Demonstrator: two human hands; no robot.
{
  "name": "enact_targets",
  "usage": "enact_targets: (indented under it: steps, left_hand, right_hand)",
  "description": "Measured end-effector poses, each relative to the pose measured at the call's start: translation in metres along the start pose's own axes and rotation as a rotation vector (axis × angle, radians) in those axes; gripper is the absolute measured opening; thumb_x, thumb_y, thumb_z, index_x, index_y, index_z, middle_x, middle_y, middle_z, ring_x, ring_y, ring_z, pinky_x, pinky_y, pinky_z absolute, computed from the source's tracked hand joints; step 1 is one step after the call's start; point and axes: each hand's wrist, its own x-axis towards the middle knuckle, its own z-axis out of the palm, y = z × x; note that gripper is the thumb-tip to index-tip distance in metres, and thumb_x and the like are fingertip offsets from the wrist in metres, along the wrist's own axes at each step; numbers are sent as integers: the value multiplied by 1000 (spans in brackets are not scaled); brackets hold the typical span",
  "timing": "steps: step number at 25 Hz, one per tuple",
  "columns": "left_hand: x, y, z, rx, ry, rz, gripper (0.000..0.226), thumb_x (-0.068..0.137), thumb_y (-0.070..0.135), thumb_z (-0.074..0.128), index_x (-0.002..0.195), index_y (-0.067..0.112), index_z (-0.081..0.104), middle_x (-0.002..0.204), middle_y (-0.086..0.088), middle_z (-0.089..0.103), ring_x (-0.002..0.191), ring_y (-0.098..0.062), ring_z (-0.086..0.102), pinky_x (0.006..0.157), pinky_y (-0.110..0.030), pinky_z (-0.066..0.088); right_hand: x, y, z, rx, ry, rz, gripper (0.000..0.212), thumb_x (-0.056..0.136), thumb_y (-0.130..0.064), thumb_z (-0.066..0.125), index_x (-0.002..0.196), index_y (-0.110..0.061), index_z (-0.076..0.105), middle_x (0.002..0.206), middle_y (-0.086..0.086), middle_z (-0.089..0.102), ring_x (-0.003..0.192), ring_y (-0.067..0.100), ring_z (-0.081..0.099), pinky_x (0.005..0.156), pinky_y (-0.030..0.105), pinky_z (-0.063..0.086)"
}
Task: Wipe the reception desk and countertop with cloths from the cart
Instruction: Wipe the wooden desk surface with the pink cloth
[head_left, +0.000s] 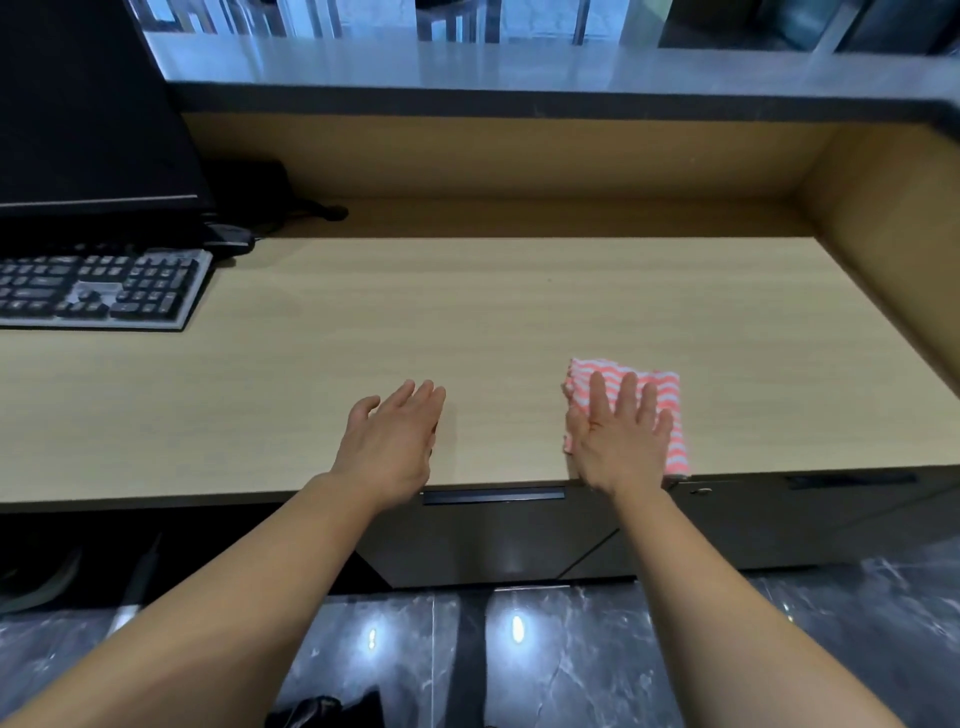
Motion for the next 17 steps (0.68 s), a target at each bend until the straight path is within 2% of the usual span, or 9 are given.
enact_targets:
  steps: [3, 5, 8, 11, 13, 17]
  left_hand:
    - [1, -11, -1, -15, 27, -33, 51, 101, 16, 32, 150, 21, 19, 158, 6, 20, 148, -12, 7, 115, -37, 9]
    - [3, -24, 0, -22, 48, -73, 54, 100, 16, 34, 150, 23, 18, 160, 7, 14, 148, -11, 6, 115, -37, 9]
    - [4, -48, 1, -13, 85, -151, 68, 90, 13, 47, 151, 25, 19, 161, 6, 12, 148, -11, 7, 115, -37, 9]
    - [5, -65, 1, 27, 95, -197, 73, 87, 13, 50, 152, 24, 18, 161, 5, 12, 148, -12, 7, 115, -37, 10]
    - [11, -67, 2, 37, 94, -206, 69, 89, 12, 47, 151, 25, 18, 161, 5, 11, 148, -11, 6, 115, -37, 10]
    - [32, -56, 2, 45, 64, -194, 67, 94, 9, 38, 153, 25, 12, 162, 6, 5, 148, -10, 2, 116, -37, 9]
  right_hand:
    - [-4, -56, 8, -9, 9, -170, 60, 102, -49, 14, 155, -30, -4, 162, 8, -14, 148, 31, -19, 118, 49, -10]
    - [-11, -101, 14, -12, -22, -320, 59, 102, -49, 12, 154, -30, -6, 161, 6, -17, 147, 30, -22, 116, 49, -14]
    - [-19, -158, 26, 0, -70, -559, 57, 103, -46, 17, 155, -31, 0, 163, 4, -13, 148, 26, -19, 118, 47, -13]
    - [-2, -180, 30, -14, -89, -735, 54, 104, -43, 21, 155, -30, 9, 164, 0, -6, 149, 22, -14, 120, 44, -11]
    - [22, -174, 26, -18, -72, -775, 52, 104, -42, 21, 154, -33, 12, 164, -1, -3, 150, 20, -11, 120, 41, -9]
    - [76, -128, 6, 4, -18, -625, 53, 104, -38, 25, 155, -31, 12, 164, -1, -1, 150, 19, -7, 120, 38, -3]
